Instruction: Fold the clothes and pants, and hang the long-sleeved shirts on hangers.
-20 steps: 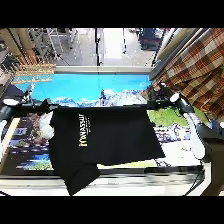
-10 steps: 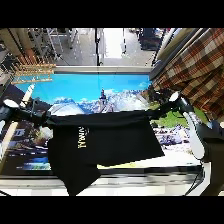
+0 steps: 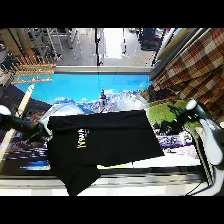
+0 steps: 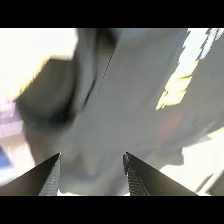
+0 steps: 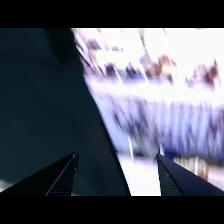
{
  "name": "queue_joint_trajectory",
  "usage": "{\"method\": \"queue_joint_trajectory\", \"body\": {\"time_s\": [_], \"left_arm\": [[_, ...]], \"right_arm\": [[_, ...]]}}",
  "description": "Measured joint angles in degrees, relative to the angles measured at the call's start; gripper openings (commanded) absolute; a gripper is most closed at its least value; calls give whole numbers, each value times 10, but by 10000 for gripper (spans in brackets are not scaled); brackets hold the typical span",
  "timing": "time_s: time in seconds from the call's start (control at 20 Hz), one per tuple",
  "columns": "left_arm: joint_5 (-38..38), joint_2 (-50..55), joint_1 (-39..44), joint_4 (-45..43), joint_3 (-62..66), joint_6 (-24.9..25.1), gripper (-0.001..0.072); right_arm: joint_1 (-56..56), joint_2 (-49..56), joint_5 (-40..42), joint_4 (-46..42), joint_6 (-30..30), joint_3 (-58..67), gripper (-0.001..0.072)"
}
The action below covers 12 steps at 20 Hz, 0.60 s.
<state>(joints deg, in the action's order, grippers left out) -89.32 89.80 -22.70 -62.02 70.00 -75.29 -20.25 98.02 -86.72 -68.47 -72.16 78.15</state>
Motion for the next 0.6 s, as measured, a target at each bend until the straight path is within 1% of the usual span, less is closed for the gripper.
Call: {"method": "queue_joint_trajectory", "body": {"time_s": [0.1,0.2,0.25,0.3,0.45,0.6], "left_arm": [[22,-72,-8,-10,-110,1,509],[39,-137,-8,-5,-207,14,510],[44,-164,-8,1,-248,19,510],[49,-186,-6,6,-280,24,510],[61,-226,3,20,-351,31,510],[74,-242,20,29,-399,35,510]], "right_arm": [[-44,-46,24,17,30,-91,564],[-80,-73,42,29,63,-153,561],[-92,-80,47,37,79,-172,548],[-102,-86,52,47,97,-187,515],[-117,-94,64,75,142,-210,518],[-124,-90,64,93,171,-219,519]]}}
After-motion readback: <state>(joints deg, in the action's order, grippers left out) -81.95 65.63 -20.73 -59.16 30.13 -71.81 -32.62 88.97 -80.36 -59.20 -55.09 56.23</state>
